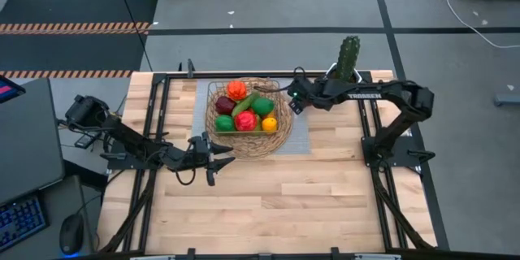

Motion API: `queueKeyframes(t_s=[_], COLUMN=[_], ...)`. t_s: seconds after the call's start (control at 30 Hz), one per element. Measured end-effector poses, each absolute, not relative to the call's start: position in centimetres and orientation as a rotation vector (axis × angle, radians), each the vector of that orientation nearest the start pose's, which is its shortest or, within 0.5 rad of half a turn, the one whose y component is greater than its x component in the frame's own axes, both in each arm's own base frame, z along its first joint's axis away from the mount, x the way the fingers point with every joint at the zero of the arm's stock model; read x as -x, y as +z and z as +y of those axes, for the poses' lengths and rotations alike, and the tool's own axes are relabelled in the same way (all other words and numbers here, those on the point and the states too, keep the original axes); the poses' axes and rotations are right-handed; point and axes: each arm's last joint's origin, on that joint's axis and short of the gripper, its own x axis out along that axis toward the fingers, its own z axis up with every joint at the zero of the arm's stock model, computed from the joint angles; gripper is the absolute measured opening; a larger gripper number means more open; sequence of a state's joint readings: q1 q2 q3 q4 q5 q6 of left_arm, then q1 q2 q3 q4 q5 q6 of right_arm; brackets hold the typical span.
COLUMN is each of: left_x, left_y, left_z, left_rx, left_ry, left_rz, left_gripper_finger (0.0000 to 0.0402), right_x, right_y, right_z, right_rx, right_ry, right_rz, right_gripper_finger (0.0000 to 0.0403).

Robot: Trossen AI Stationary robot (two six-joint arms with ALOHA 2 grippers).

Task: Build produce basket
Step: Put the dark red apple into the gold wire basket

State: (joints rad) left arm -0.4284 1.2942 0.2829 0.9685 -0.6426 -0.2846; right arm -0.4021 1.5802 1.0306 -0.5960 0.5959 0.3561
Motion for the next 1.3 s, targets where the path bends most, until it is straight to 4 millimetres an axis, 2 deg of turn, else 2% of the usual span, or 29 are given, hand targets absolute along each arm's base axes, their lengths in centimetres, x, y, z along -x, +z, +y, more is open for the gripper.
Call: queueKeyframes(t_s=[0.27, 0.57, 0.7, 0.9, 1.3], left_x=[-20.7, -20.7, -20.7, -20.7, -20.7], left_y=[17.8, 17.8, 17.8, 17.8, 17.8], left_z=[-7.5, -7.5, -7.5, -7.5, -7.5], left_rx=[0.262, 0.261, 0.256, 0.253, 0.254], left_ry=[0.218, 0.218, 0.218, 0.218, 0.218], left_rz=[0.006, 0.007, 0.007, 0.008, 0.008], left_gripper_finger=[0.0172, 0.0172, 0.0172, 0.0172, 0.0172], right_x=[-27.8, -27.9, -27.9, -27.9, -28.3], right_y=[16.8, 14.5, 14.3, 15.2, 16.5], right_z=[-14.6, -16.5, -16.6, -15.7, -14.0], right_rx=[-0.167, -0.179, -0.174, -0.180, -0.144], right_ry=[-1.085, -1.140, -1.147, -1.104, -1.068], right_rz=[1.145, 1.174, 1.177, 1.172, 1.144], right_gripper_finger=[0.0397, 0.0398, 0.0386, 0.0356, 0.0351])
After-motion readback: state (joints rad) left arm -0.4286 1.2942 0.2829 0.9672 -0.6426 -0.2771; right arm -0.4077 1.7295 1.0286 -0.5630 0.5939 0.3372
